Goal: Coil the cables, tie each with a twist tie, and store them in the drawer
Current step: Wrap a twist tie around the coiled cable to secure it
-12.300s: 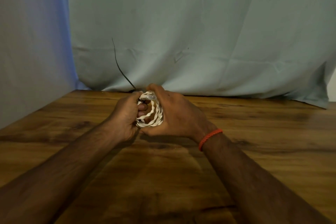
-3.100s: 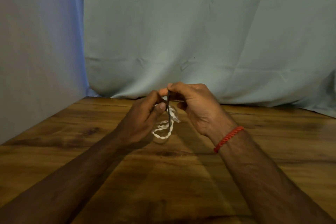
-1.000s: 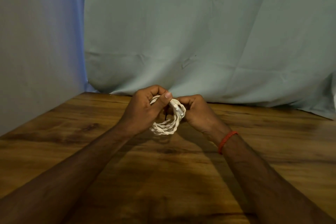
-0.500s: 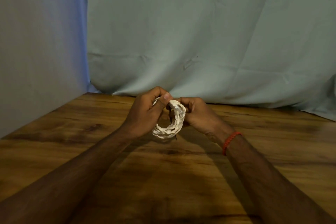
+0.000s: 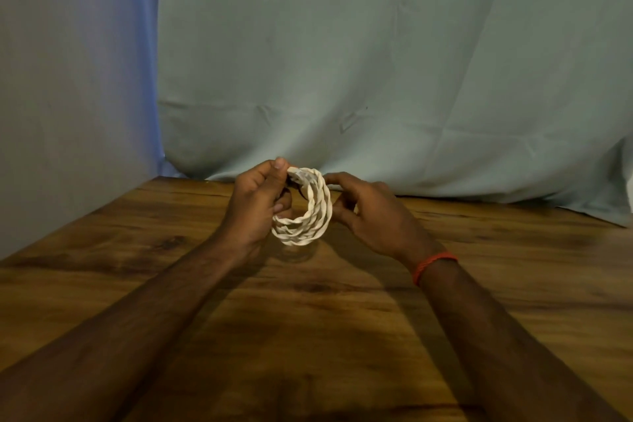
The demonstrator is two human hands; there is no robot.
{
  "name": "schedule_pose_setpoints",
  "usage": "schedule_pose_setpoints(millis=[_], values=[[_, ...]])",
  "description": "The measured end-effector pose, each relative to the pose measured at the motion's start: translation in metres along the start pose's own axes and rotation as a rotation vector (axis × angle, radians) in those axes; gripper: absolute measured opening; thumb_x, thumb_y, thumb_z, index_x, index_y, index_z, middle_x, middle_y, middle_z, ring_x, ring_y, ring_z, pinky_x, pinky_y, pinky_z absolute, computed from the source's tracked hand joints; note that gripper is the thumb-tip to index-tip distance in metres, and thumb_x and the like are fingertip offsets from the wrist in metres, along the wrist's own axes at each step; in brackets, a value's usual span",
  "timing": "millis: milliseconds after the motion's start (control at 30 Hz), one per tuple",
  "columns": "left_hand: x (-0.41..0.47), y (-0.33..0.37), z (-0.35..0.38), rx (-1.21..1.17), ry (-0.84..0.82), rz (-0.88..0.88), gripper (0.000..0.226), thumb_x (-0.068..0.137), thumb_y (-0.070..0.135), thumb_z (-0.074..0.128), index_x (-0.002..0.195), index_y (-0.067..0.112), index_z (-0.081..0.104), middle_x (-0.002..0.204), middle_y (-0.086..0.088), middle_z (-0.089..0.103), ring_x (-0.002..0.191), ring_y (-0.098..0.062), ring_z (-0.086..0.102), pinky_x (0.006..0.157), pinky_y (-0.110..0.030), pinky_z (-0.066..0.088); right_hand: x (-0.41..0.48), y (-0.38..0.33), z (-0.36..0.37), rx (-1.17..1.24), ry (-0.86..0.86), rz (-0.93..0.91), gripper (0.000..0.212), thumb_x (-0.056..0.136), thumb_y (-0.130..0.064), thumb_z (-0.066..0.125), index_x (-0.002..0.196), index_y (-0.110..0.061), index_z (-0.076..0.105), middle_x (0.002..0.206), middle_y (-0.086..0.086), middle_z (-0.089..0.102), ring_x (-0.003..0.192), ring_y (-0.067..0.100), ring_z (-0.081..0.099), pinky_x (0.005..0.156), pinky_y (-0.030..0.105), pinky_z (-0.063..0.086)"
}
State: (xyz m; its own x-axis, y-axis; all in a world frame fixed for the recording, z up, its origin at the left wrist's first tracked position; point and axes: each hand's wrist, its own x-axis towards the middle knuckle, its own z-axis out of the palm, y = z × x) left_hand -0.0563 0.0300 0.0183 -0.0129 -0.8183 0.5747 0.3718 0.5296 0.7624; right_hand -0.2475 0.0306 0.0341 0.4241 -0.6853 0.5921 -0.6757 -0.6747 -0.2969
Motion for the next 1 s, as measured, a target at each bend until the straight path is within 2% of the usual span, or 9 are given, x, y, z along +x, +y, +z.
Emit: schedule_pose_setpoints(millis=[133,267,367,533,633,733,833,967,1000], values=[[-0.001,0.001,0.001,0.023,0.041,-0.008,0.029,0.103,0.023,0.046,0.083,0.006,0.06,0.045,0.005,0.041,0.038,-0.004,0.031,0.04,-0.019,0.029,-0.001,-0.005,0.003,-0.174,0.054,-0.152,0.019,0.091,-0.031,0.071,0.109,-0.026,0.07,0.084,-0.001,0.071,0.077,0.017,0.058,0.067,0.04,0.051],[0.0,0.002,0.001,0.014,0.055,-0.03,0.031,0.105,0.022,0.042,0.086,0.003,0.058,0.044,0.007,0.043,0.039,-0.003,0.031,0.043,-0.02,0.027,-0.001,-0.003,0.005,-0.296,0.105,-0.226,0.011,0.093,-0.028,0.067,0.093,-0.019,0.073,0.08,0.002,0.07,0.076,0.021,0.053,0.066,0.037,0.043],[0.001,-0.002,-0.001,-0.015,0.05,-0.045,0.034,0.101,0.033,0.052,0.092,0.001,0.061,0.046,0.007,0.046,0.04,-0.006,0.032,0.044,-0.023,0.028,-0.001,-0.001,0.004,-0.38,0.125,-0.194,0.013,0.096,-0.027,0.062,0.092,-0.018,0.07,0.086,0.0,0.069,0.085,0.021,0.055,0.078,0.038,0.04],[0.001,-0.007,-0.002,-0.165,0.033,-0.111,0.036,0.092,0.04,0.059,0.088,0.005,0.068,0.046,-0.001,0.04,0.035,-0.009,0.034,0.042,-0.017,0.034,-0.001,-0.002,0.011,-0.342,0.081,-0.176,0.019,0.102,-0.029,0.05,0.09,-0.018,0.061,0.085,-0.002,0.063,0.081,0.017,0.048,0.075,0.034,0.035],[0.003,-0.008,-0.003,-0.206,0.026,-0.13,0.037,0.091,0.039,0.059,0.09,0.005,0.071,0.054,-0.003,0.041,0.041,-0.014,0.037,0.048,-0.021,0.035,-0.001,-0.001,0.015,-0.198,0.126,-0.059,0.016,0.103,-0.028,0.05,0.089,-0.021,0.055,0.081,-0.007,0.057,0.077,0.013,0.047,0.068,0.033,0.037],[0.001,-0.009,-0.002,-0.155,0.004,-0.125,0.042,0.094,0.038,0.056,0.103,-0.003,0.064,0.047,0.0,0.042,0.038,-0.01,0.034,0.047,-0.022,0.032,-0.001,0.001,0.013,0.093,0.216,0.058,0.001,0.099,-0.02,0.059,0.098,-0.02,0.059,0.075,-0.005,0.065,0.067,0.01,0.058,0.062,0.03,0.049],[-0.006,-0.006,0.005,-0.064,-0.011,-0.079,0.036,0.094,0.035,0.055,0.099,0.0,0.061,0.05,0.007,0.048,0.043,-0.007,0.033,0.048,-0.024,0.028,-0.001,-0.005,0.009,0.288,0.229,0.129,0.013,0.094,-0.012,0.067,0.101,-0.018,0.058,0.06,-0.001,0.06,0.049,0.007,0.051,0.052,0.02,0.042],[-0.01,-0.001,0.013,0.011,-0.03,-0.023,0.027,0.097,0.031,0.055,0.091,0.005,0.059,0.049,0.008,0.048,0.04,-0.003,0.031,0.041,-0.02,0.026,0.003,-0.01,0.006,0.536,0.244,0.255,0.013,0.09,-0.004,0.069,0.087,-0.012,0.059,0.063,0.018,0.063,0.05,0.029,0.054,0.055,0.034,0.05],[-0.01,-0.001,0.013,0.04,-0.043,-0.007,0.026,0.097,0.03,0.055,0.091,0.004,0.059,0.049,0.008,0.047,0.04,-0.004,0.031,0.039,-0.019,0.027,0.003,-0.012,0.004,0.613,0.258,0.302,0.014,0.089,0.0,0.068,0.084,-0.01,0.059,0.062,0.018,0.064,0.049,0.028,0.056,0.055,0.034,0.052]])
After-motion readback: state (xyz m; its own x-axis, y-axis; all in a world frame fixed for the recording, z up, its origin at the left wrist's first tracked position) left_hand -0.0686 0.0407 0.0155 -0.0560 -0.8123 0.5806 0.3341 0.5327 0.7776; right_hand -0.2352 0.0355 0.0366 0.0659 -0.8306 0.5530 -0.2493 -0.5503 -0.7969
